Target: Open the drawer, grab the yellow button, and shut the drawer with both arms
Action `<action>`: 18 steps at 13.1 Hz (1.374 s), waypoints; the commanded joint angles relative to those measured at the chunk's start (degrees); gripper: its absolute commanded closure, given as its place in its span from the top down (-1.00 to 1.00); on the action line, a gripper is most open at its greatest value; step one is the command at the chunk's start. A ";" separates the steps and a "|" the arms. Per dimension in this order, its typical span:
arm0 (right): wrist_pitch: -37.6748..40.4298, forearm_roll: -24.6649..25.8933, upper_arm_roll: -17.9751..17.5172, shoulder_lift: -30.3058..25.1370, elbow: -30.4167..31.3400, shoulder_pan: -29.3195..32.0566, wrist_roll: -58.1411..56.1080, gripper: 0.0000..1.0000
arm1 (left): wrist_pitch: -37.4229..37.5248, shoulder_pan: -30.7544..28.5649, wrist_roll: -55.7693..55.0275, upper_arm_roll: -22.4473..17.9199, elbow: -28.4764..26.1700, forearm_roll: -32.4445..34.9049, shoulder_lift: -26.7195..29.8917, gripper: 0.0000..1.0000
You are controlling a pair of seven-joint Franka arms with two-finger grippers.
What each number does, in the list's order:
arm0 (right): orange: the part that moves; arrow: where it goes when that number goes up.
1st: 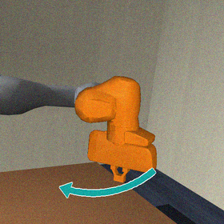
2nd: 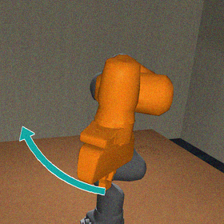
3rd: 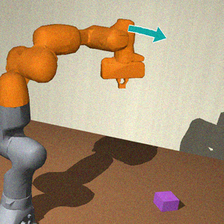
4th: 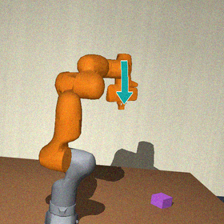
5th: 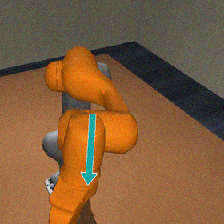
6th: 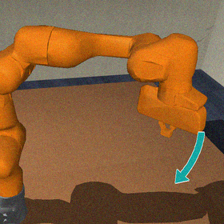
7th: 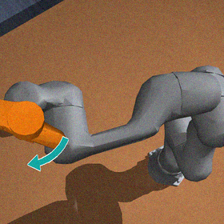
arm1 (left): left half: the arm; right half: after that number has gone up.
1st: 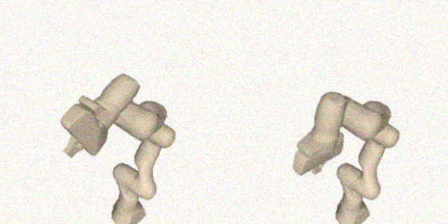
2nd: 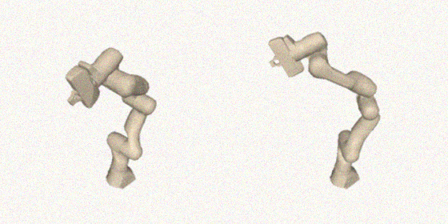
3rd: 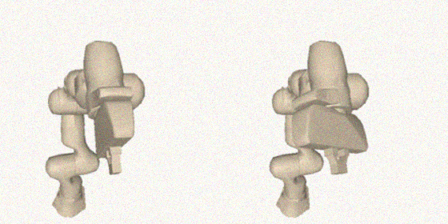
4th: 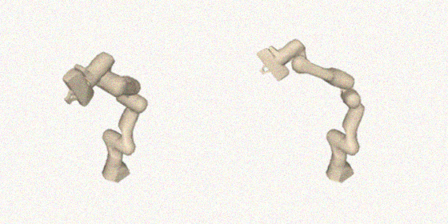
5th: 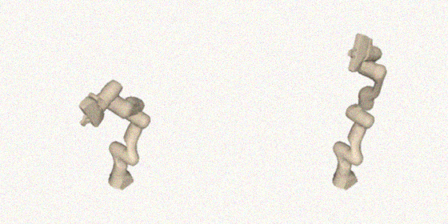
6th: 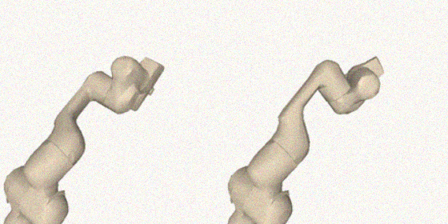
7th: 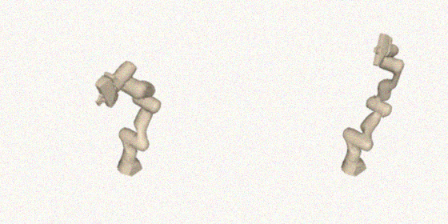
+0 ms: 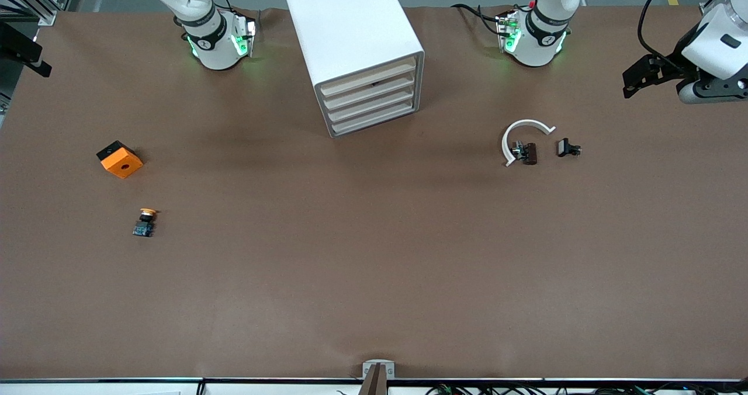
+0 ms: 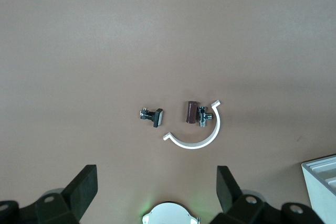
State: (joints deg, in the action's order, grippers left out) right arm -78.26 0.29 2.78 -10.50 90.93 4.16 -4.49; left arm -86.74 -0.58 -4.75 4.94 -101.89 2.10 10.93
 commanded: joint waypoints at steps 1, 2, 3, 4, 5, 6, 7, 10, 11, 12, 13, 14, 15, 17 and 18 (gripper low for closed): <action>-0.40 -0.99 0.12 -1.54 1.27 -0.02 -0.43 1.00 | -1.07 -0.04 -0.26 0.16 -0.42 -1.05 0.94 1.00; -0.40 -0.99 -0.06 -1.45 1.27 -0.29 -0.43 1.00 | -1.07 0.05 -0.26 0.16 0.28 -0.96 0.41 1.00; -0.40 -1.08 -0.23 -1.45 1.27 -0.29 -0.34 1.00 | -1.07 0.14 -0.17 0.16 1.25 -0.96 -0.20 1.00; -0.31 -1.95 -0.23 -1.45 1.27 -0.29 -0.34 1.00 | -1.07 0.14 -0.08 0.16 2.21 -0.96 -0.47 1.00; -0.31 -3.26 -0.06 -1.54 1.36 -0.11 -0.43 1.00 | -0.98 0.23 0.01 0.16 3.53 -0.96 -1.17 1.00; -0.40 -3.36 0.03 -1.54 1.36 -0.11 -0.43 1.00 | -0.98 0.23 0.01 0.16 4.41 -0.96 -1.35 1.00; -0.49 -3.36 0.03 -1.45 1.36 -0.20 -0.43 1.00 | -1.06 0.32 0.01 0.24 5.29 -1.05 -1.78 1.00; -0.40 -2.93 0.20 -1.45 1.36 0.06 -0.43 1.00 | -1.07 -0.03 -0.17 0.07 7.14 -3.76 -2.75 1.00; -0.49 -2.31 0.21 -1.45 1.36 0.06 -0.52 1.00 | -1.07 -0.03 -0.34 -0.02 7.41 -3.77 -2.84 1.00; -0.49 -2.31 0.29 -1.54 1.36 0.06 -0.61 1.00 | -1.24 0.05 -0.34 -0.02 7.41 -3.60 -2.84 1.00; -0.40 -2.31 0.29 -1.54 1.45 0.06 -0.61 1.00 | -1.76 0.05 -0.34 -0.02 7.50 -3.16 -2.84 1.00; -0.40 -2.31 0.29 -1.62 1.62 0.15 -0.61 1.00 | -2.12 0.05 -0.34 -0.02 7.50 -3.16 -2.84 1.00; -0.40 -2.31 0.38 -1.62 1.62 0.15 -0.61 1.00 | -2.29 0.05 -0.34 -0.02 7.58 -3.16 -3.19 1.00; -0.31 -2.31 0.38 -1.62 1.62 0.24 -0.61 1.00 | -2.30 -0.03 -0.17 -0.02 8.28 -2.98 -3.98 1.00; -0.31 -2.31 0.38 -1.62 1.62 0.24 -0.61 1.00 | -2.30 -0.21 -0.08 -0.02 8.63 -2.98 -4.07 1.00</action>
State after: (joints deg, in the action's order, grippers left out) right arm -78.29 -2.13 3.14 -10.90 91.29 4.06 -4.55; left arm -89.05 -0.42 -4.77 4.89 -95.25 -0.64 8.06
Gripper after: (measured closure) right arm 0.000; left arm 0.000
